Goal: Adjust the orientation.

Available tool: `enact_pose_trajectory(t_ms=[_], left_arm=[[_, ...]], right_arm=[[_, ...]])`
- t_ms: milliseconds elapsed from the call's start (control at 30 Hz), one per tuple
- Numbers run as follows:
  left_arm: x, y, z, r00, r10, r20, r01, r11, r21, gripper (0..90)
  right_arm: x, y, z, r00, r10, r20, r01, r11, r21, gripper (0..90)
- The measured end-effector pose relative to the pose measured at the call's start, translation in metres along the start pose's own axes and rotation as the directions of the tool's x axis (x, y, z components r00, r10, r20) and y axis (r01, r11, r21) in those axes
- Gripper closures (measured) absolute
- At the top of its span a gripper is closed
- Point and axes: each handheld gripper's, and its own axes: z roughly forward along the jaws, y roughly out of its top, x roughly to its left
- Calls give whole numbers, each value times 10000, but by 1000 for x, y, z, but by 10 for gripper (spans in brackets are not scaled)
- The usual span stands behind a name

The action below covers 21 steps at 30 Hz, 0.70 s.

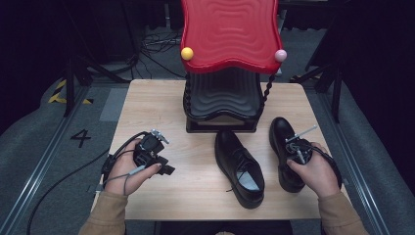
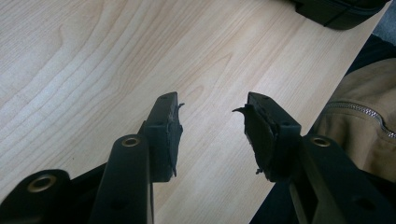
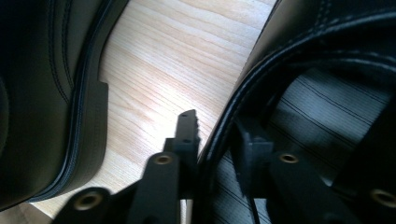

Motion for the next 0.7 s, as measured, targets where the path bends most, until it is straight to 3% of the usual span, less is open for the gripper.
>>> enact_pose_trajectory(t_ms=[100, 300, 400, 433, 567, 700], left_arm=[[0, 0, 0, 10000, 6, 9, -6, 10000, -5, 557], [0, 2, 0, 10000, 91, 29, -91, 10000, -28, 557], [0, 4, 1, 9999, 137, 39, -137, 9999, -31, 559], [0, 4, 1, 9999, 148, 58, -148, 9999, -28, 560], [0, 7, 2, 9998, 208, 80, -208, 9998, -8, 562], [0, 11, 4, 9995, 288, 150, -288, 9996, -6, 563]], right_arm=[[1, 0, -1, 9999, -1, 104, 1, 10000, -12, 793], [-1, -4, -10, 9996, 174, -221, -180, 9994, -279, 818], [2, -6, -16, 9998, 64, -209, -73, 9991, -423, 826], [4, -8, -20, 9998, -25, 193, 34, 9989, -464, 828], [7, -12, -32, 9995, -235, -219, 216, 9962, -839, 838], [15, -16, -41, 9990, -442, -81, 434, 9959, -799, 837]])
